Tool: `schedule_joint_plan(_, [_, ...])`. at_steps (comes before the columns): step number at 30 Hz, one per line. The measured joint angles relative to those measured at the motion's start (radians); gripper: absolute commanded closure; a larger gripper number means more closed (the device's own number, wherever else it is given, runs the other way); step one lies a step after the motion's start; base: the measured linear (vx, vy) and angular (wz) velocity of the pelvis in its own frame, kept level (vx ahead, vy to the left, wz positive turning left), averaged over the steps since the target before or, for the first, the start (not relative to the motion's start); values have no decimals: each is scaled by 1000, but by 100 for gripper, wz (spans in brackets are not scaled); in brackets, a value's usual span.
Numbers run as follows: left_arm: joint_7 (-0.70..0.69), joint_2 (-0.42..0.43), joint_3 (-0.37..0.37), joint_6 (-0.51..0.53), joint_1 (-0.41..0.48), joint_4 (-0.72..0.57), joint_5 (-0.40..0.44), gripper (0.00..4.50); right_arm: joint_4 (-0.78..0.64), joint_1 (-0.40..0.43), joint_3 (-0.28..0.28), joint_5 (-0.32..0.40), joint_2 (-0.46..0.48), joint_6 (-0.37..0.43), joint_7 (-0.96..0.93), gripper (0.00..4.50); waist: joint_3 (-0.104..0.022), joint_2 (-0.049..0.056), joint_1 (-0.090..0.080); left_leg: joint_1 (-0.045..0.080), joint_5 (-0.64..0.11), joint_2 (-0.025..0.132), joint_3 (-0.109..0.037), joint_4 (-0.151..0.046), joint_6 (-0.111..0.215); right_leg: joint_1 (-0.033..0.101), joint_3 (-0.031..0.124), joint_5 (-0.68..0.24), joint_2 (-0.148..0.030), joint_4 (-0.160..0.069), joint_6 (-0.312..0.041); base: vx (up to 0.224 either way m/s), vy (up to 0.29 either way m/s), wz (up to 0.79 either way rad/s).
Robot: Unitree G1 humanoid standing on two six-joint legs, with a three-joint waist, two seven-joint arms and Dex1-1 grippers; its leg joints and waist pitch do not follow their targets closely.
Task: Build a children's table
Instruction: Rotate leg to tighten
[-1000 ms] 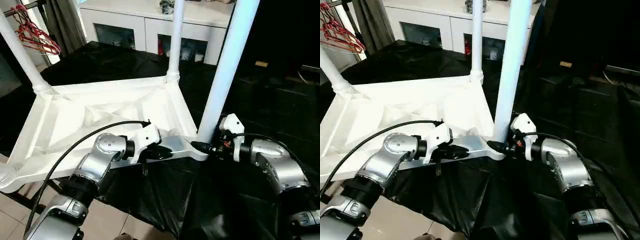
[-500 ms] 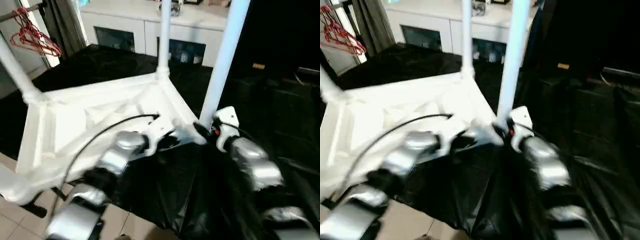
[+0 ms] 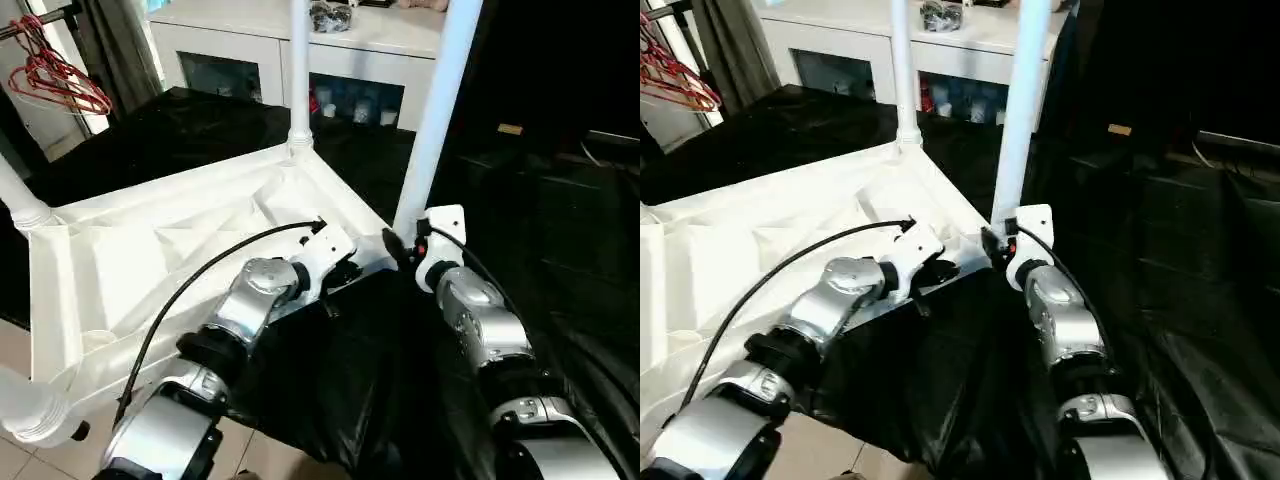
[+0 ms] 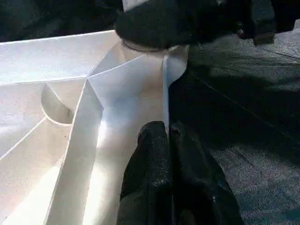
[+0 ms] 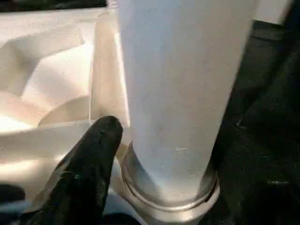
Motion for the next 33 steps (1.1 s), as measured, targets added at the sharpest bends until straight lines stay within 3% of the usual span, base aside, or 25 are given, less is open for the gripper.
schedule_joint_plan(9, [-195,88,-12,-42,66,-98,-38,450,-53,53,77,1,-157,-35,323,133,1,4,7,-2,0,0,0,0,0,-1,0,-1,0,-1,1,0,0,0])
schedule_joint_plan(17, [-356,166,-24,-78,100,-145,-74,450,-185,133,111,83,-282,-12,629,133,2,5,20,-3,0,0,1,0,0,-2,0,-1,0,-1,1,0,0,0])
schedule_joint_plan(24, [-399,196,-24,-86,110,-157,-81,450,-196,135,124,90,-294,-15,692,149,2,5,20,-3,0,0,1,0,0,-2,0,-1,0,-1,1,0,0,0])
schedule_joint_plan(33, [-422,206,-24,-86,126,-175,-88,450,-228,151,126,104,-307,-7,728,220,2,5,20,-3,0,0,1,0,0,-2,0,-1,0,-1,1,0,0,0])
